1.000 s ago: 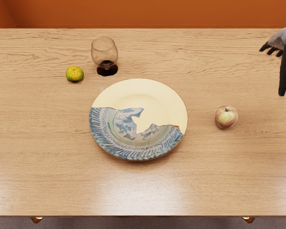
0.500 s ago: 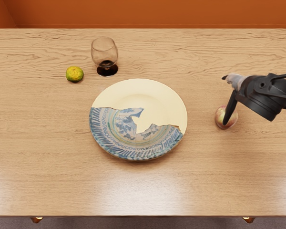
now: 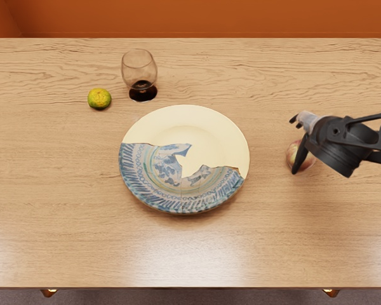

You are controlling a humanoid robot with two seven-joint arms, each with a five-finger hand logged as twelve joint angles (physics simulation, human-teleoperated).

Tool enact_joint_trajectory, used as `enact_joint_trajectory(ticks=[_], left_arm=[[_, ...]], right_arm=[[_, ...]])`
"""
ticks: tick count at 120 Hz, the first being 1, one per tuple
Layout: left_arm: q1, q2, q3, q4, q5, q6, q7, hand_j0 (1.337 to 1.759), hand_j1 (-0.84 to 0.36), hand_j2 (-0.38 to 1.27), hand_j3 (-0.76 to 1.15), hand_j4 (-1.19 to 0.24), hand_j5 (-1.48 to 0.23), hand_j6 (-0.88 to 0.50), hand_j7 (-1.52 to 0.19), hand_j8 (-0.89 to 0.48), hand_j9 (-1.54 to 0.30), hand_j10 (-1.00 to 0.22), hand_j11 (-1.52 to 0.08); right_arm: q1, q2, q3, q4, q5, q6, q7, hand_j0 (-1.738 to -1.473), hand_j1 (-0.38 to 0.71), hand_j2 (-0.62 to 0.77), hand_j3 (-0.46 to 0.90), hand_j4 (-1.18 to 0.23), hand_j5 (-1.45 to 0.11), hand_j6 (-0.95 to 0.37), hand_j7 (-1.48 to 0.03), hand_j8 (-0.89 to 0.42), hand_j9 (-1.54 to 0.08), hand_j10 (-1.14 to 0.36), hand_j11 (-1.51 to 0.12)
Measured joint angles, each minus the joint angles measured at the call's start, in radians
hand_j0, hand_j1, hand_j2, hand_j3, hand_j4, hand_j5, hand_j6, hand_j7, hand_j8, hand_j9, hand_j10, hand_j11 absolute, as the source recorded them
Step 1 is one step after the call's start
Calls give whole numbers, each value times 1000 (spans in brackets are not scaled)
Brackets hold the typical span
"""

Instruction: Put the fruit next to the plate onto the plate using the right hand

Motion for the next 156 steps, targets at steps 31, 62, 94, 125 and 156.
enact_joint_trajectory(ticks=[31,62,94,125,156], left_arm=[[0,0,0,0,0,0,0,1658,339,1,0,-8,-11,-8,-11,-8,-11,-8,-11],[0,0,0,0,0,0,0,1658,339,1,0,-8,-11,-8,-11,-8,-11,-8,-11],[0,0,0,0,0,0,0,1658,339,1,0,-8,-11,-8,-11,-8,-11,-8,-11],[0,0,0,0,0,0,0,1658,339,1,0,-8,-11,-8,-11,-8,-11,-8,-11],[0,0,0,0,0,0,0,1658,339,1,0,-8,-11,-8,-11,-8,-11,-8,-11]], right_arm=[[-31,11,2,-10,0,-12,0,-1658,-91,-42,0,-217,-281,-218,-281,-217,-281,-217,-281],[-47,12,-8,-14,1,-27,0,-1658,-70,-46,0,-234,-304,-235,-304,-235,-304,-234,-304],[-50,-2,-5,-15,5,-20,1,-1654,165,115,-1,-561,-738,-371,-732,-347,-742,-498,-742],[-241,-231,423,-14,16,145,0,-1648,159,179,0,-507,-1073,-278,-1021,-227,-1060,-446,-1055],[-506,-282,1048,-14,177,656,-1,-1646,179,281,0,-451,-1200,-228,-1102,-165,-1190,-398,-1153]])
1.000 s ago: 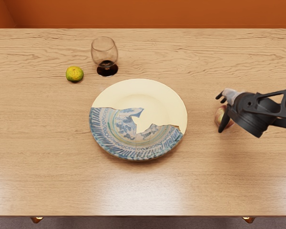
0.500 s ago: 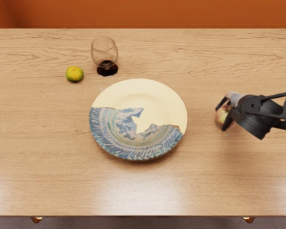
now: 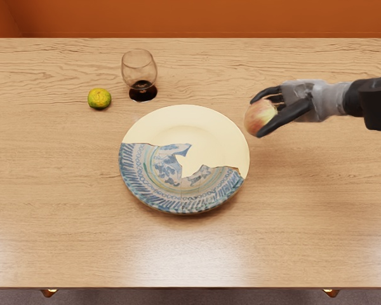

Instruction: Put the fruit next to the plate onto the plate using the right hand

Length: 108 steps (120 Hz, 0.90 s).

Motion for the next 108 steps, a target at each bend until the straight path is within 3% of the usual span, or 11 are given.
enact_joint_trajectory(ticks=[10,25,40,47,48,51,63,74,87,108], left_arm=[[0,0,0,0,0,0,0,1658,339,1,0,-8,-11,-8,-11,-8,-11,-8,-11],[0,0,0,0,0,0,0,1658,339,1,0,-8,-11,-8,-11,-8,-11,-8,-11],[0,0,-1,0,0,-1,0,1658,339,1,0,-8,-11,-8,-11,-8,-11,-8,-11],[0,0,-1,0,0,0,0,1658,339,1,0,-8,-11,-8,-11,-8,-11,-8,-11],[0,0,-1,0,0,0,0,1658,339,1,0,-8,-11,-8,-11,-8,-11,-8,-11],[0,0,-1,0,0,0,0,1658,339,1,0,-8,-11,-8,-11,-8,-11,-8,-11],[0,0,-1,0,0,0,0,1658,339,1,0,-8,-11,-8,-11,-8,-11,-8,-11],[0,0,-1,0,0,0,0,1658,339,1,0,-8,-11,-8,-11,-8,-11,-8,-11],[0,0,-1,0,0,0,0,1658,339,1,0,-8,-11,-8,-11,-8,-11,-8,-11],[0,0,-1,0,0,0,0,1658,339,1,0,-8,-11,-8,-11,-8,-11,-8,-11]], right_arm=[[-10,43,31,-4,8,43,0,-1645,147,209,-1,-465,-1221,-222,-1113,-164,-1214,-400,-1163],[-19,148,26,-34,-37,66,0,-1648,169,281,1,-495,-1227,-231,-1123,-152,-1222,-418,-1167],[-21,234,16,-45,-60,74,1,-1650,103,180,3,-530,-1234,-273,-1128,-194,-1236,-455,-1219],[-20,262,13,-47,-63,76,1,-1652,128,315,2,-526,-1239,-271,-1130,-187,-1246,-431,-1228],[-20,265,13,-48,-64,76,1,-1651,124,257,1,-530,-1238,-273,-1130,-187,-1245,-438,-1226],[-20,272,12,-48,-64,76,1,-1652,131,314,0,-545,-1226,-281,-1126,-199,-1238,-441,-1215],[-20,287,6,-51,-72,47,1,-1654,80,179,0,-569,-940,-290,-872,-225,-953,-466,-931],[-19,286,3,-52,-77,32,1,-1655,-55,111,0,-399,-622,-201,-579,-160,-631,-342,-616],[-17,268,5,-51,-78,30,1,-1656,-161,62,0,-246,-383,-124,-356,-87,-387,-196,-378],[-22,32,30,-44,-47,120,1,-1657,-252,23,0,-119,-182,-68,-170,-52,-183,-98,-180]])
